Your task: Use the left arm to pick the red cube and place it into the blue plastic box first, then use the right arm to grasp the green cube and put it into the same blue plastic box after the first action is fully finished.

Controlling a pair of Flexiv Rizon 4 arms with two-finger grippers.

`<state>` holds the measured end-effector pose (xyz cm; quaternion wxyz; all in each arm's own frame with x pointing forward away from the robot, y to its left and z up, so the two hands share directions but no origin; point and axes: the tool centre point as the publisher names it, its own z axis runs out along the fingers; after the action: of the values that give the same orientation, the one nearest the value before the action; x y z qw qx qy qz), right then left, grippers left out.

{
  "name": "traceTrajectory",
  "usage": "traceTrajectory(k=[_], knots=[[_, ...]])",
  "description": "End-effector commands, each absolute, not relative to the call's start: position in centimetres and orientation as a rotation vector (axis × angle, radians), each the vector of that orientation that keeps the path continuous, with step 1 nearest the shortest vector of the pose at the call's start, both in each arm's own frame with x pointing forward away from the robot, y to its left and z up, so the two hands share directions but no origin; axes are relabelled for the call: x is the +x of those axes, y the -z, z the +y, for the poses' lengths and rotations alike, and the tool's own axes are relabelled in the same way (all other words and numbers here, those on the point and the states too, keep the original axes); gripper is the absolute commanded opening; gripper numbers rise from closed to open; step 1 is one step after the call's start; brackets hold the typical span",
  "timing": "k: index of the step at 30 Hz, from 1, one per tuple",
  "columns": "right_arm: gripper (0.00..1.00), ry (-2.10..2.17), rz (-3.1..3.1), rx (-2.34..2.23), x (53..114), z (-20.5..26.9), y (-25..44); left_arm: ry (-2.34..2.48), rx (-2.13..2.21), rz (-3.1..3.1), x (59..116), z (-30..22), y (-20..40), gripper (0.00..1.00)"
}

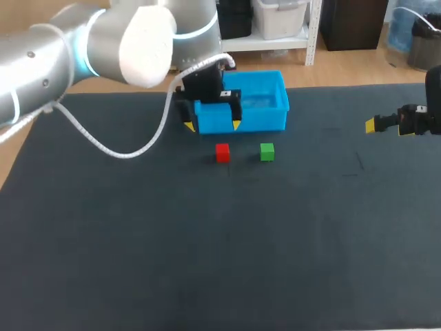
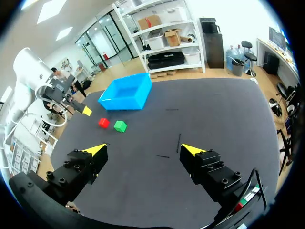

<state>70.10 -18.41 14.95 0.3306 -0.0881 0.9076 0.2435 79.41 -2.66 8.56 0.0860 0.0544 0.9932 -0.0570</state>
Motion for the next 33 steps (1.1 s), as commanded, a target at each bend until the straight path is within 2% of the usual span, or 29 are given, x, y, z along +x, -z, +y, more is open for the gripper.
traceTrajectory(k=[1,9,33], knots=[[1.0,-0.636,2.374,-0.231,70.1,-18.5,-15.0,0.171,0.158,2.95,79.8,-3.1,-6.5,1.0],[1.0,-0.636,2.374,-0.231,70.1,-18.5,-15.0,0.09,0.114,2.963,80.6,-3.2,-3.8,1.0],[1.0,-0.636,2.374,-0.231,70.1,-18.5,-15.0,0.111,-0.093,3.005,81.5,-3.5,-1.1,1.0]])
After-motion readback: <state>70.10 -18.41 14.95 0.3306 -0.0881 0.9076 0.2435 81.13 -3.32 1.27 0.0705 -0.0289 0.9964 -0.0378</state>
